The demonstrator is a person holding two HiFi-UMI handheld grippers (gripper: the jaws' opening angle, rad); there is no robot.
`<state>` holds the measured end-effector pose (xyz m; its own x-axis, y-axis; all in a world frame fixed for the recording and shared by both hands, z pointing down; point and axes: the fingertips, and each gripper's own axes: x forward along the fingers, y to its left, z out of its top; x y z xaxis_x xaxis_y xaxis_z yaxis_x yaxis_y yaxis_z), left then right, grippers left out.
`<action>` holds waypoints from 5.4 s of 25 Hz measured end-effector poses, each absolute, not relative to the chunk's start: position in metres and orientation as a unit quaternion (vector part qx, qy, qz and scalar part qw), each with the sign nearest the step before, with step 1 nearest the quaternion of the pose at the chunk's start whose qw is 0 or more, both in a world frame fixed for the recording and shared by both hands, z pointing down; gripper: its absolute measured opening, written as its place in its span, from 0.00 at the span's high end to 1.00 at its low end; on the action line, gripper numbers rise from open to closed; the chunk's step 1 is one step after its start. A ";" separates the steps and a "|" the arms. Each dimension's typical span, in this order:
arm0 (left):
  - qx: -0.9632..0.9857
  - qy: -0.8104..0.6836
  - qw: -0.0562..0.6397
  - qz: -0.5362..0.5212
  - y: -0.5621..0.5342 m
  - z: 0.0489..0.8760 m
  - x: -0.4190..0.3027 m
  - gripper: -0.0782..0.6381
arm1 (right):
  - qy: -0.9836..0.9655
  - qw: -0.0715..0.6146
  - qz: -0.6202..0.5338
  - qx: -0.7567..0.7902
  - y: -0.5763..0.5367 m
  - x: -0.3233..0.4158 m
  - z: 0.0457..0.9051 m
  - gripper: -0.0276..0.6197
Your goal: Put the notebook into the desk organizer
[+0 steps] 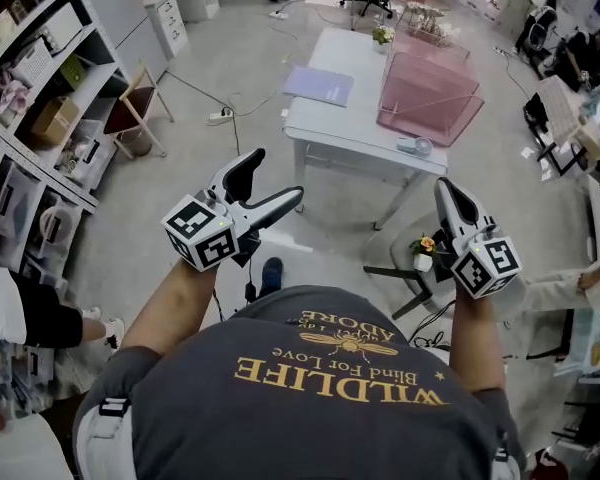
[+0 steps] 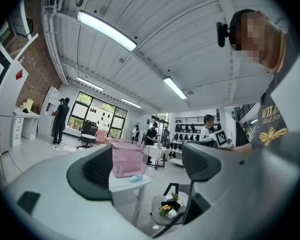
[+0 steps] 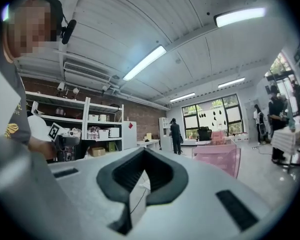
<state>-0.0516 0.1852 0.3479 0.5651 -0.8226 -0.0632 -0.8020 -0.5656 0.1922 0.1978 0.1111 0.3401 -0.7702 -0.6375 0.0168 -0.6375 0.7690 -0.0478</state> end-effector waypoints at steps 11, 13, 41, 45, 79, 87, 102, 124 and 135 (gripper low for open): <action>0.910 -0.403 0.064 -0.071 0.016 0.325 -0.199 0.30 | 0.919 0.019 -0.011 -0.395 -0.034 0.062 0.308 0.96; 0.911 -0.400 0.072 -0.069 -0.008 0.327 -0.219 0.30 | 0.917 0.016 -0.011 -0.399 -0.058 0.045 0.307 0.96; 0.875 -0.464 0.134 -0.034 -0.260 0.371 -0.150 0.30 | 0.956 0.013 -0.006 -0.294 -0.344 0.064 0.316 0.96; 0.869 -0.469 0.153 -0.024 -0.286 0.388 -0.161 0.30 | 0.959 0.018 -0.016 -0.281 -0.360 0.057 0.325 0.96; 0.742 -0.330 0.576 0.096 -0.414 0.751 -0.250 0.44 | 0.930 -0.016 -0.042 -0.365 -0.401 -0.006 0.367 0.96; 0.756 -0.333 0.554 0.105 -0.412 0.737 -0.250 0.80 | 0.924 -0.012 -0.036 -0.379 -0.422 0.007 0.365 0.96; 0.826 -0.272 0.493 0.000 -0.409 0.582 -0.208 0.85 | 0.912 -0.011 -0.035 -0.408 -0.432 0.039 0.358 0.96; 0.931 -0.185 0.316 0.000 -0.448 0.335 -0.064 0.85 | 0.862 0.016 -0.029 -0.506 -0.420 0.176 0.338 0.96; 0.948 -0.126 0.291 -0.018 -0.478 0.272 0.062 0.85 | 0.826 0.037 -0.027 -0.561 -0.390 0.265 0.334 0.96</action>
<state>0.0616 -0.4781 0.2716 0.9678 -0.2485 0.0397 -0.2280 -0.7991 0.5563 0.2651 -0.3897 0.3340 -0.3671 -0.9297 -0.0311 -0.9257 0.3684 -0.0858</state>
